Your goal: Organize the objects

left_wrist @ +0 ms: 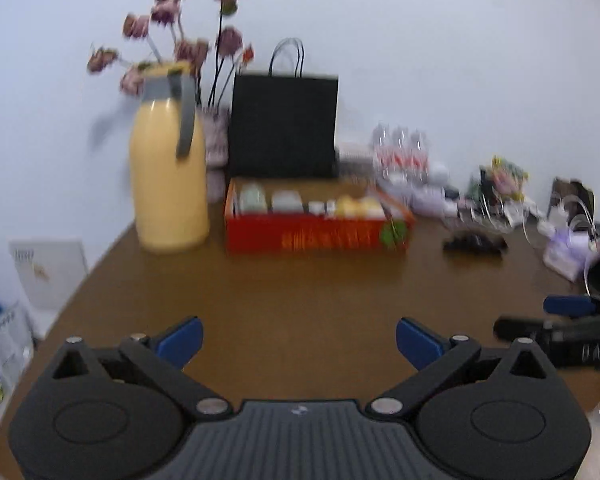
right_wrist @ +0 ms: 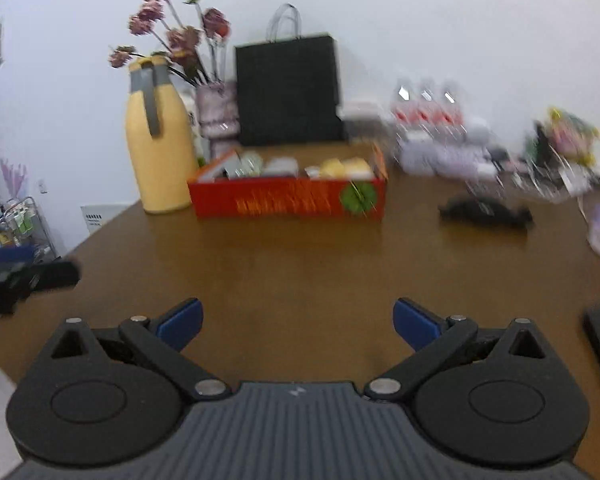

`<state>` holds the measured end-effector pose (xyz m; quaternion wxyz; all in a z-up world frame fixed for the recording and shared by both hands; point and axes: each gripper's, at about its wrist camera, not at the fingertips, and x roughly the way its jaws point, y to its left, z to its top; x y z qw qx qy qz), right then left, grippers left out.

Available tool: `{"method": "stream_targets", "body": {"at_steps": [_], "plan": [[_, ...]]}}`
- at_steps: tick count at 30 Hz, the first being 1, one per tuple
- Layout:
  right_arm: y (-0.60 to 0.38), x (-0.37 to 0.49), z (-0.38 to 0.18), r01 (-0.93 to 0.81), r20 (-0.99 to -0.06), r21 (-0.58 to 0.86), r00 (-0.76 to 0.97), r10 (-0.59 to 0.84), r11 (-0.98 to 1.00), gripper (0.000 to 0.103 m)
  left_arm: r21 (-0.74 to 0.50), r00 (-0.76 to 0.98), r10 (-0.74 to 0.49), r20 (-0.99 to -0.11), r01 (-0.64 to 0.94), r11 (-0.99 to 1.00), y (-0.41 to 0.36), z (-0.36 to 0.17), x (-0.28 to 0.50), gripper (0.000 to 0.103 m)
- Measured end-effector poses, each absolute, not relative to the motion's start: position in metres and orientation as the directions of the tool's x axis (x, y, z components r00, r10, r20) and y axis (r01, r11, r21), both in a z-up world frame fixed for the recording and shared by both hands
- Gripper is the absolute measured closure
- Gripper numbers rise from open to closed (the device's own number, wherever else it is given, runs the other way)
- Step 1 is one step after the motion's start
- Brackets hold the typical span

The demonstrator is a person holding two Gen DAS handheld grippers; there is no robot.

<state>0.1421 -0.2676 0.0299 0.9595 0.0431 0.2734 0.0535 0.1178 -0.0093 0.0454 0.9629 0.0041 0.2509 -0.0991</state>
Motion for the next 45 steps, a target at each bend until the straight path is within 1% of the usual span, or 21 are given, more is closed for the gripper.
{"method": "stream_targets", "body": {"at_steps": [2,4,7,10,13,15,16,17,18,25,30,35,45], "plan": [[-0.275,0.121,0.026,-0.037,-0.535,0.132,0.839,0.102,0.991,0.0,-0.021,0.857,-0.167,-0.488,0.18,0.983,-0.011,0.043,0.094,0.0],[-0.279,0.102,0.025,-0.018,-0.528,0.155,0.844,0.099,0.988,0.0,-0.021,0.873,-0.157,-0.463,0.167,0.986,-0.012,0.047,0.076,0.0],[-0.278,0.081,0.028,-0.02,-0.508,0.166,0.855,0.103,0.986,0.0,-0.02,0.899,-0.133,-0.417,0.137,0.99,-0.013,0.056,0.054,0.0],[-0.27,0.066,0.037,-0.049,-0.493,0.144,0.862,0.114,0.988,0.0,0.007,0.908,-0.093,-0.407,0.105,0.994,-0.014,0.063,0.042,0.0],[-0.262,0.059,0.043,-0.09,-0.487,0.137,0.861,0.146,0.986,0.0,-0.016,0.89,-0.06,-0.453,0.059,0.998,-0.003,0.059,0.033,0.0],[-0.254,0.057,0.046,-0.098,-0.497,0.12,0.856,0.145,0.988,0.0,-0.024,0.842,-0.061,-0.536,0.057,0.998,0.003,0.053,0.037,0.0],[-0.251,0.057,0.047,-0.101,-0.499,0.11,0.855,0.143,0.989,0.0,-0.041,0.822,-0.067,-0.565,0.053,0.998,0.006,0.05,0.04,0.001],[-0.247,0.057,0.048,-0.103,-0.5,0.102,0.854,0.141,0.989,0.0,-0.055,0.806,-0.072,-0.588,0.049,0.997,0.008,0.048,0.043,0.005],[-0.243,0.057,0.049,-0.104,-0.503,0.096,0.853,0.139,0.99,0.0,-0.06,0.799,-0.077,-0.597,0.051,0.997,0.009,0.046,0.046,0.007],[-0.217,0.072,0.038,-0.065,-0.581,0.027,0.811,0.069,0.998,0.0,-0.055,0.792,-0.071,-0.606,0.048,0.997,0.012,0.041,0.047,0.006],[-0.213,0.07,0.034,-0.09,-0.582,0.02,0.808,0.085,0.996,0.0,-0.043,0.791,-0.065,-0.608,0.049,0.998,0.009,0.042,0.046,0.006],[-0.218,0.074,0.03,-0.052,-0.605,0.028,0.794,0.058,0.998,0.0,-0.028,0.788,-0.054,-0.613,0.047,0.999,0.005,0.04,0.048,0.006],[-0.224,0.075,0.027,-0.039,-0.601,0.045,0.797,0.059,0.998,0.0,-0.011,0.789,-0.067,-0.611,0.076,0.997,-0.002,0.039,0.048,0.006]]}}
